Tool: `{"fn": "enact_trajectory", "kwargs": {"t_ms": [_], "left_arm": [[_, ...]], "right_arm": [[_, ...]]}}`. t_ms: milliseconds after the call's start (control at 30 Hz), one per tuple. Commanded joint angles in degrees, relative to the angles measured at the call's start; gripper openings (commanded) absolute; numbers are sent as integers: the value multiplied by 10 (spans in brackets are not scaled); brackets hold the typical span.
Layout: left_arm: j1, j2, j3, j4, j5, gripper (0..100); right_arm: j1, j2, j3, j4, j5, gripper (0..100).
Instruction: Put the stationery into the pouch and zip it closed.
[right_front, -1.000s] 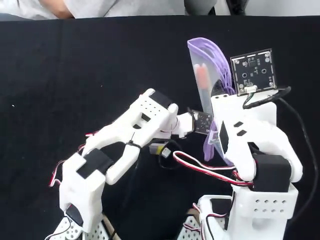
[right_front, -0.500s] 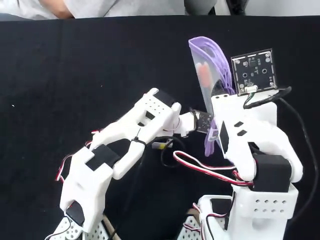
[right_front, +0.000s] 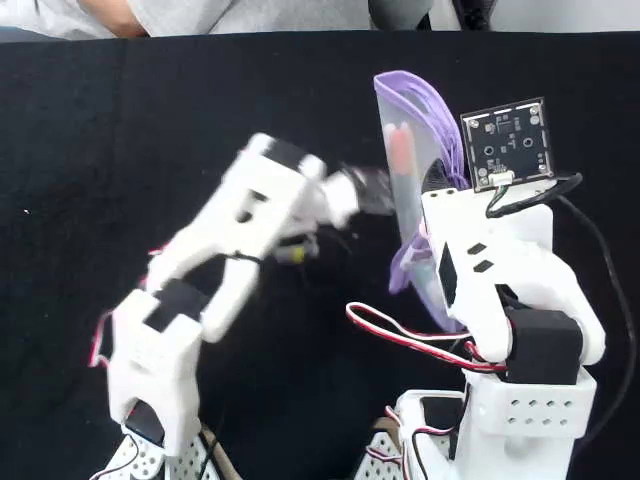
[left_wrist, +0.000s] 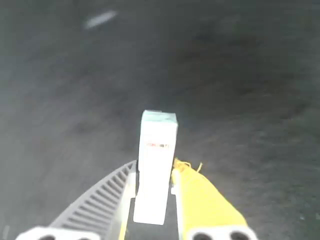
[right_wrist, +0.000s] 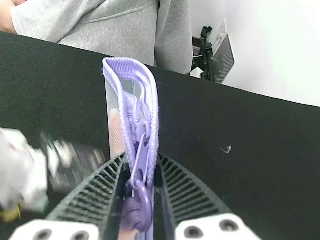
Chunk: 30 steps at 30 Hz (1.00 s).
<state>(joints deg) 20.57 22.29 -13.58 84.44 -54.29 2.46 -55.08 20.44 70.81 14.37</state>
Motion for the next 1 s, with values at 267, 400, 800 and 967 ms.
{"fn": "enact_trajectory", "kwargs": {"t_ms": [267,400,800,967], "left_arm": [[-158,-98,-58,-216,432,35],[-162,-156,-88,-228,578,35],[-189,-356,-51,-188,986,35],[-182,-452,52,-179,1080,40]], "right_arm": [[-62,-11,-64,62,33,14],[-71,-13,-63,69,57,12],[-95,-162,39,36,68,12],[-126,-211,84,27,83,12]]}}
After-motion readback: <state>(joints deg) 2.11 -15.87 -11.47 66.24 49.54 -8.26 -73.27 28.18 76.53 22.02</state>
